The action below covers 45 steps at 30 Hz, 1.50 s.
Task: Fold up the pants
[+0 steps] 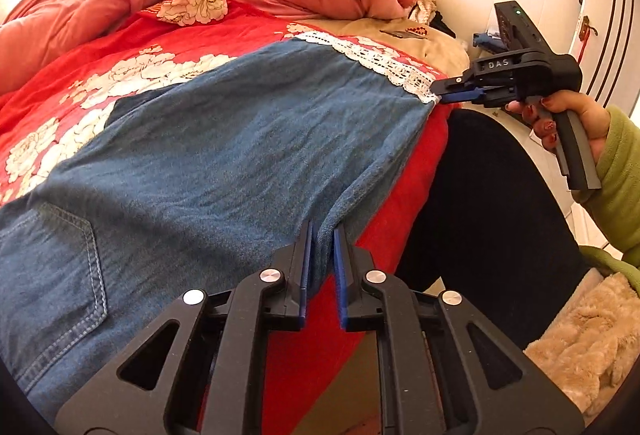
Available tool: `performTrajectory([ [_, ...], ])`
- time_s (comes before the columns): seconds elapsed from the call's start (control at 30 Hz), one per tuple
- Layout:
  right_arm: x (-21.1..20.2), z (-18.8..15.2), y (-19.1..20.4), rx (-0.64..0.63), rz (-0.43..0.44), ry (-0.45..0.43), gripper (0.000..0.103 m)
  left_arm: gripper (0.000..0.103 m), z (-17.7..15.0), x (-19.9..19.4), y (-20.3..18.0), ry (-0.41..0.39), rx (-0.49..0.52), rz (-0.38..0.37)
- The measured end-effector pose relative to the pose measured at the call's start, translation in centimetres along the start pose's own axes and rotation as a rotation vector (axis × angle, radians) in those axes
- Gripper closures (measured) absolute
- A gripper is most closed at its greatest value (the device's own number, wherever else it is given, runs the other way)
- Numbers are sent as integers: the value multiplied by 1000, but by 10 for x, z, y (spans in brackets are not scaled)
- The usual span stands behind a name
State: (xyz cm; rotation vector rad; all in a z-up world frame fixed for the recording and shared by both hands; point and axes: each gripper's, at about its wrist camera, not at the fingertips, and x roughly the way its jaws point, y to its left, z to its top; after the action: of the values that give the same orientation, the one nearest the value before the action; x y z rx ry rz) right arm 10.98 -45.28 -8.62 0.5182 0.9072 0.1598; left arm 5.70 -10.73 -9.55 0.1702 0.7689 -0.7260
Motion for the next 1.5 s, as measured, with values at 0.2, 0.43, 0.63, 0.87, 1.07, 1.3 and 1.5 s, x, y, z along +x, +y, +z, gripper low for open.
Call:
performTrajectory([
  [0.2,-32,2,11,-67,23,-80,67,73,-11,-3,-14,-16,42,10],
  [0.43,-3,-9,69,-248,126,-7,59,69,-11,-28,-19,-94,-23,-36],
  [0.63,37,-25,62,-247,86,119,56,57,-19,-17,16,-24,-216,121],
  [0.87,28,-27,60,-276,124,94,55,57,5,-49,31,-112,-296,39],
  [1.07,10,-12,85,-348,159,1,46,52,63,-73,66,-162,-262,131],
  [1.3,31,20,123,-453,145,-13,40,52,97,-3,146,72,-347,113],
  [1.5,75,38,141,-530,55,24,37,52,86,37,173,154,-334,95],
])
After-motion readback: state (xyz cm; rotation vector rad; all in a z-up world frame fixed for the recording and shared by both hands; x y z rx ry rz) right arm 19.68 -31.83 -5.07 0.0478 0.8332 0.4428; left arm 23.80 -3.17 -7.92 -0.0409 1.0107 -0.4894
